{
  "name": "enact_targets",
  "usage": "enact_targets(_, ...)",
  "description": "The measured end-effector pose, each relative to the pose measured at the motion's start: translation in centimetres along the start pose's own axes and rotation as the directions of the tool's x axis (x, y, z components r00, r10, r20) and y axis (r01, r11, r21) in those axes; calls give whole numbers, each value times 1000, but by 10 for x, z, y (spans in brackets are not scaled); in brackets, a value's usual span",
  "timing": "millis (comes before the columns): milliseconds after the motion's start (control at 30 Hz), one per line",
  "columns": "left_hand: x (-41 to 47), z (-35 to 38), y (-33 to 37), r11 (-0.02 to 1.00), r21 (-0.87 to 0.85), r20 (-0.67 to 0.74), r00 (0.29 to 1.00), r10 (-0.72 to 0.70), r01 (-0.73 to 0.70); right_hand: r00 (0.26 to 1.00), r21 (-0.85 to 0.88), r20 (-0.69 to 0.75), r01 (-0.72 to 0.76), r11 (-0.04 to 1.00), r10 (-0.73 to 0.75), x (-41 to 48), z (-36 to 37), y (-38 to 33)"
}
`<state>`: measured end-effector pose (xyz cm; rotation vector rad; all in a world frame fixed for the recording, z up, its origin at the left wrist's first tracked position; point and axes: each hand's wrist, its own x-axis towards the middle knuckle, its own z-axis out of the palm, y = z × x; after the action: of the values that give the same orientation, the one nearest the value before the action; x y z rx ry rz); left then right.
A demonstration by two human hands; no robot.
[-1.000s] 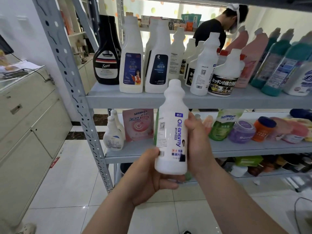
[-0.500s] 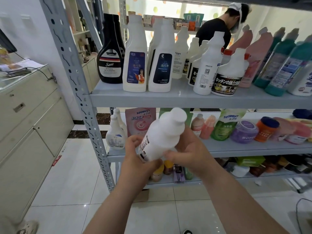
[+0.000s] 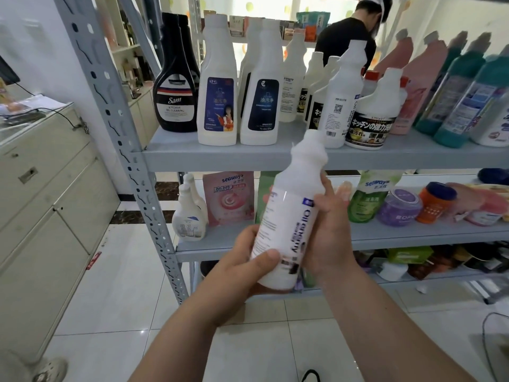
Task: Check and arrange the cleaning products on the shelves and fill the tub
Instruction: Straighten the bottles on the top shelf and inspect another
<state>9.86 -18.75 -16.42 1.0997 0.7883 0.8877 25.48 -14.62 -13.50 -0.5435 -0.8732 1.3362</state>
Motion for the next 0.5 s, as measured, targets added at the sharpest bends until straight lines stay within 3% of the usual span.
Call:
enact_targets(100, 0, 8, 4, 984, -176, -26, 999, -43, 38, 996, -25, 8, -84, 996, 85, 5, 1, 1)
enact_targets(200, 2, 11, 6, 991, 117, -259, 961, 94, -66, 992, -115, 49, -108, 988, 114, 8, 0, 1)
enact_targets(300, 2, 16, 12, 899, 421, -376, 879, 292, -119, 986, -55, 46, -156, 986, 158, 8, 3, 6)
enact_targets(367, 2, 23, 13, 859, 489, -377, 852, 364, -151, 982, -6, 18, -189, 982, 189, 10, 4, 8)
enact_targets(500, 7, 31, 13, 856, 490, -366, 853, 372, -164, 977, 32, -19, -211, 977, 212, 14, 0, 5)
